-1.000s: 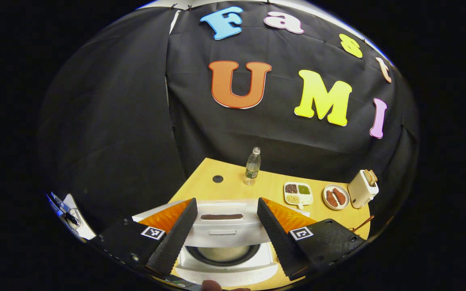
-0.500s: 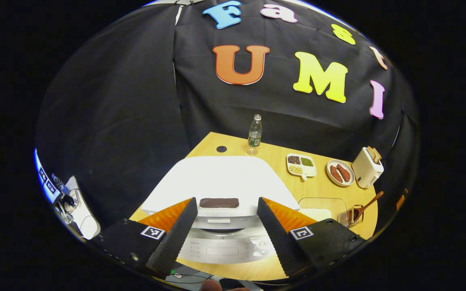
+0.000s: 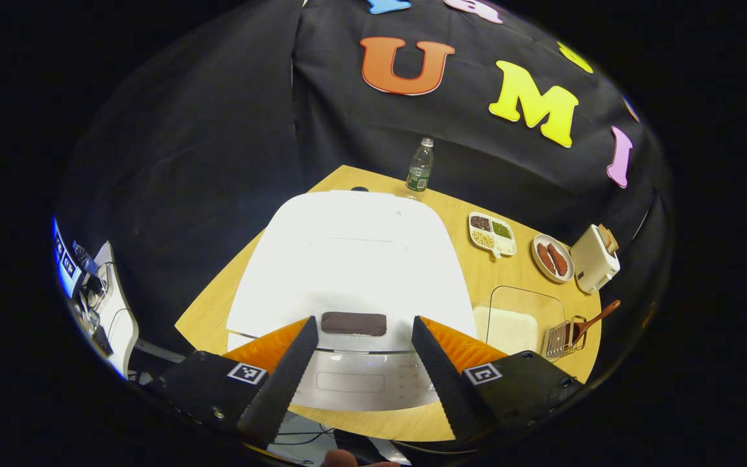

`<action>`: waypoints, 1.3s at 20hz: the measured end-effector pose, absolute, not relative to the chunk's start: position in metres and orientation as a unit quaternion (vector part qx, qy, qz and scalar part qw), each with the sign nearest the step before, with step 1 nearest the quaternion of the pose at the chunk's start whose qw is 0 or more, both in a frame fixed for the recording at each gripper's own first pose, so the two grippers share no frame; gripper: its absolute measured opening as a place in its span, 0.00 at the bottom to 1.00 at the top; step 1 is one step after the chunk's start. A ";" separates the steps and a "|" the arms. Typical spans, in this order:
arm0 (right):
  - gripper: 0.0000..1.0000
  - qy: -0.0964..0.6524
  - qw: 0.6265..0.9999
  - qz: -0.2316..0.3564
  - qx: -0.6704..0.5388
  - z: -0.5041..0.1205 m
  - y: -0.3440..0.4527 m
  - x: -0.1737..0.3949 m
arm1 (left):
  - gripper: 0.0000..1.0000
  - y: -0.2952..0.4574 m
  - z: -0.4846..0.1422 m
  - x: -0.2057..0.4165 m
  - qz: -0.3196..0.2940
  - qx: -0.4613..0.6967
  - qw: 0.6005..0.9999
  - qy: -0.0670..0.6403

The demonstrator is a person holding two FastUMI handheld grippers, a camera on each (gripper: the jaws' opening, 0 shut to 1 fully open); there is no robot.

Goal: Close the left gripper, press the button to open the rice cooker; take a wooden spoon from the chopstick holder with the right hand, scoop a spoonful of rice and pour it into the rice cooker, then put the wooden spoon back into the chopstick holder.

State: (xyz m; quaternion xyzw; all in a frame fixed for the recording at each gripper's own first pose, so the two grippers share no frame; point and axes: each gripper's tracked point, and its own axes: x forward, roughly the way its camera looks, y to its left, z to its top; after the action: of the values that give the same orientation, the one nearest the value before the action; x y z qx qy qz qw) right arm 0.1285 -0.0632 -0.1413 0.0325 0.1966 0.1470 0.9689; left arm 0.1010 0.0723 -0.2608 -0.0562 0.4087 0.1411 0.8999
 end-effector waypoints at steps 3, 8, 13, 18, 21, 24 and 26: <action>1.00 0.198 0.967 0.156 0.036 -0.143 -0.062 0.135 | 0.95 0.072 -0.266 0.098 0.147 -0.054 0.896 0.416; 0.99 0.200 0.966 0.161 0.038 -0.151 -0.066 0.146 | 0.97 0.073 -0.272 0.096 0.159 -0.025 0.903 0.398; 1.00 0.221 0.958 0.179 0.046 -0.165 -0.065 0.151 | 0.98 0.073 -0.274 0.093 0.164 -0.024 0.905 0.391; 1.00 0.217 0.954 0.201 0.049 -0.169 -0.057 0.161 | 0.98 0.074 -0.269 0.099 0.177 -0.018 0.915 0.362; 1.00 0.214 0.954 0.202 0.058 -0.168 -0.056 0.165 | 0.93 0.079 -0.262 0.102 0.197 -0.007 0.926 0.320; 0.99 0.199 0.960 0.187 0.058 -0.158 -0.062 0.162 | 0.95 0.073 -0.236 0.109 0.194 0.002 0.942 0.273; 0.99 0.189 0.965 0.172 0.058 -0.151 -0.065 0.156 | 0.95 0.064 -0.218 0.110 0.180 0.007 0.951 0.250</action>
State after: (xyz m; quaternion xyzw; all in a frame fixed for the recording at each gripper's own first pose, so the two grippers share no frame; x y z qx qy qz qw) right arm 0.1562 -0.0651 -0.1510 0.0579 0.1887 0.1722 0.9651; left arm 0.1098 0.0643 -0.2182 0.0072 0.2503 0.1795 0.9513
